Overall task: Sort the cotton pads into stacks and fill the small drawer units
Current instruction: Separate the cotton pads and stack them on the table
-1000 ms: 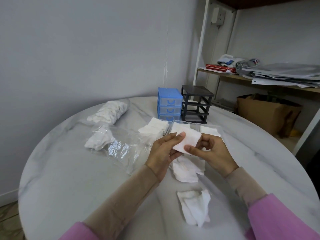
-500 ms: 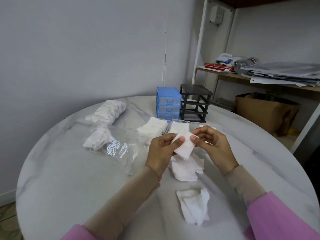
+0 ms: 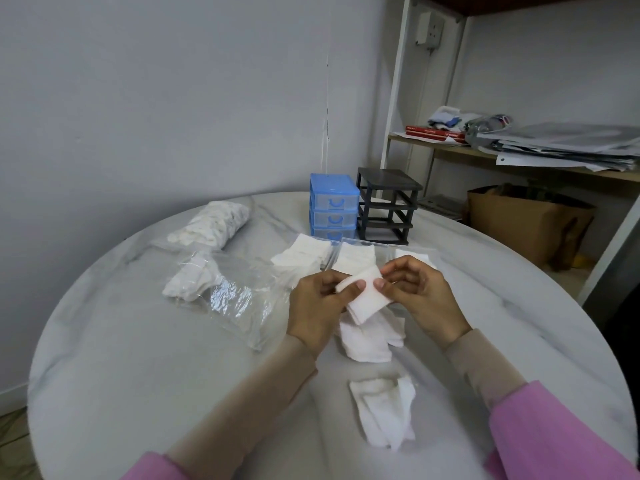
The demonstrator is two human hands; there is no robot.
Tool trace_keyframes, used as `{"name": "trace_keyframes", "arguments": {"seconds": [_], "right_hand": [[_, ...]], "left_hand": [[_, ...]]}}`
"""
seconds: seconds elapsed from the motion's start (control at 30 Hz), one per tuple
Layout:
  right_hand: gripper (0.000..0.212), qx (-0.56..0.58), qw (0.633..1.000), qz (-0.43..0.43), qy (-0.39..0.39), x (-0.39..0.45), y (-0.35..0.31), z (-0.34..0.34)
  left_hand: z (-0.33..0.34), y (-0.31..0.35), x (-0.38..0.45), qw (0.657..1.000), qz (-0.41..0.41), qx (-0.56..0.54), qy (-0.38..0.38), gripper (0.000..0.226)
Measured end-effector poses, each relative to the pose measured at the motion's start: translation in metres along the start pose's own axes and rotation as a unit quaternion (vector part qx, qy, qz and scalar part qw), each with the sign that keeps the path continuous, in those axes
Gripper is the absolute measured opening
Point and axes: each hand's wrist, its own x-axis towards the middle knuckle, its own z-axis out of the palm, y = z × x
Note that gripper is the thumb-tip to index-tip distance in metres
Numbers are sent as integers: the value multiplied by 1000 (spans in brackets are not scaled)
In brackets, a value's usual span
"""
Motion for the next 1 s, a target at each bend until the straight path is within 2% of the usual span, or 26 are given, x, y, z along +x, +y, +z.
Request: {"name": "trace_keyframes", "arguments": {"seconds": [0.1,0.2,0.33,0.5,0.63,0.77,0.83,1.0], "right_hand": [[20,11,1000,-14,4,1,-1,0],[22,-15,999,-30,11,2,-2,0],[22,6,998,-28,52,4,-1,-5],[20,1,996,-30,82,8,-6,-13],[20,-6,988,-26,149,11,-10,-28],[15,-10,963,41,267,17,-6,-51],[9,-27,947,86,308,19,-3,-62],[8,-49,943,160,289,20,3,-65]], "left_hand": [[-2,0,1,999,-21,-42,19,4],[-2,1,1,998,-12,-54,30,9],[4,-1,2,999,-15,-46,5,25],[13,7,10,999,-16,-50,0,20],[26,17,24,999,-8,-44,-20,21],[33,18,32,999,4,-22,-45,9],[35,15,33,998,1,9,-55,14],[45,14,37,990,41,95,-97,24]]}}
